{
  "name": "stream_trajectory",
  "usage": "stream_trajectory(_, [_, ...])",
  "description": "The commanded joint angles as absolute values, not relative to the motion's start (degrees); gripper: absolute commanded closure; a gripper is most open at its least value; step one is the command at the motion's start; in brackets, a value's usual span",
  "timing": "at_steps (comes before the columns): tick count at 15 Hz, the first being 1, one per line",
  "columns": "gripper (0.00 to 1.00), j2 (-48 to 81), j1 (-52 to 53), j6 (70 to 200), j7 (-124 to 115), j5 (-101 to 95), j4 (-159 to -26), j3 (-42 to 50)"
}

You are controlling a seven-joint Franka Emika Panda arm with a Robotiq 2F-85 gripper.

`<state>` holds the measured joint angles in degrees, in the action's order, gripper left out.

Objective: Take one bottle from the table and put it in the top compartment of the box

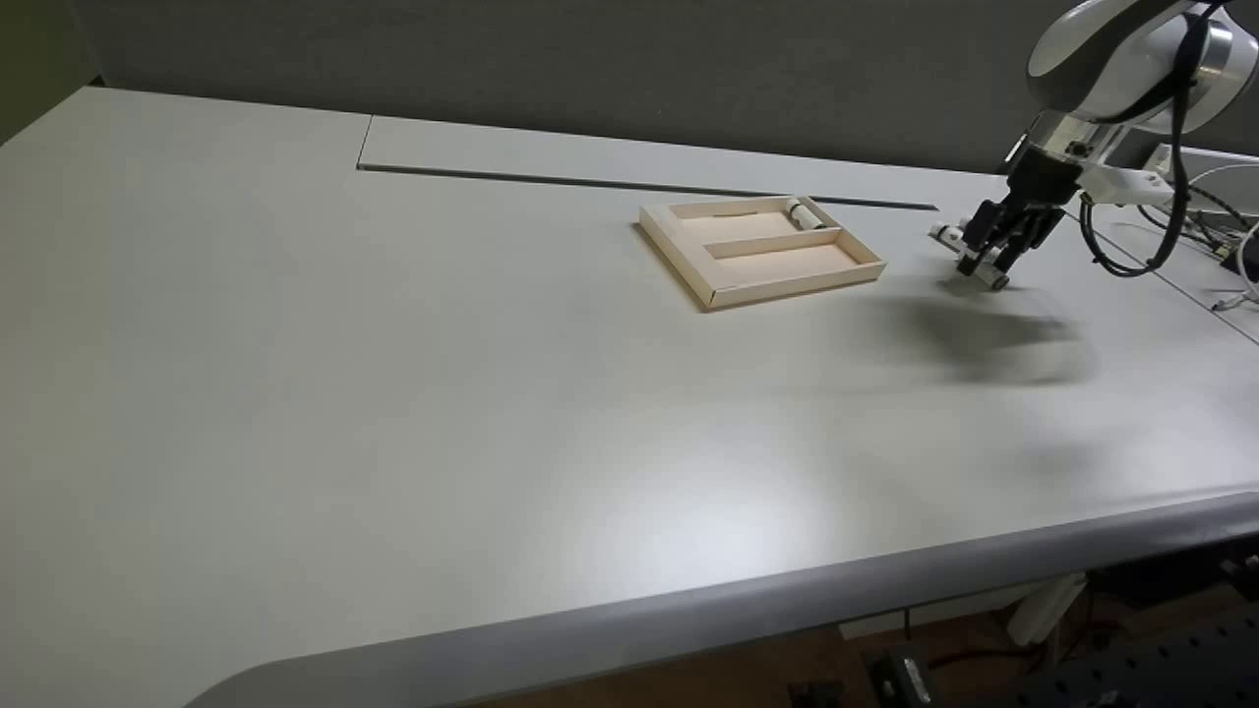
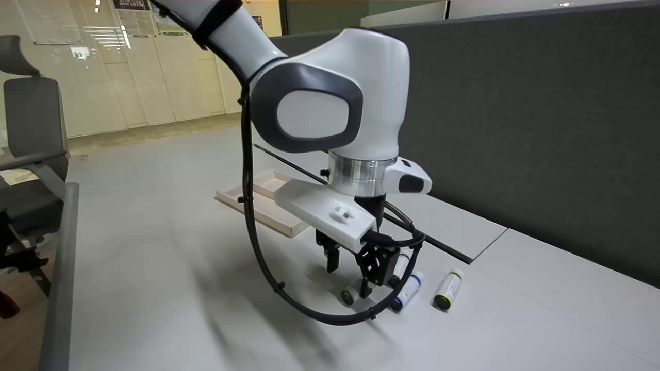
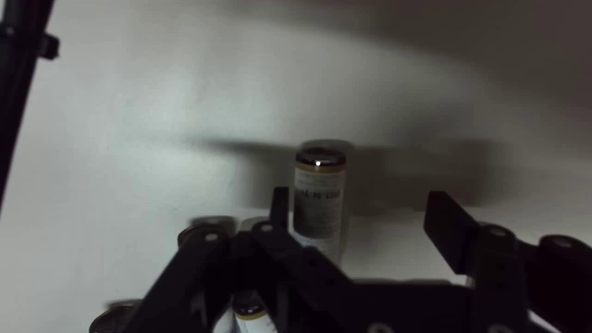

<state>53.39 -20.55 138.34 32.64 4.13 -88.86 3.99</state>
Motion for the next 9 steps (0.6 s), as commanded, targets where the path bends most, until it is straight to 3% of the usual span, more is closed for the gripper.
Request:
stream_trajectory(1, [0.55,55.16,-20.73,136.54,29.01,2.04,-84.98,3.96])
stream_trajectory(7, [0.95,55.88,-20.7,131.53,26.78,0.77,-82.3,3.75])
stream_trajectory(9, [0.93,55.82,-20.68,127.89,26.76,1.04,-81.04,3.41])
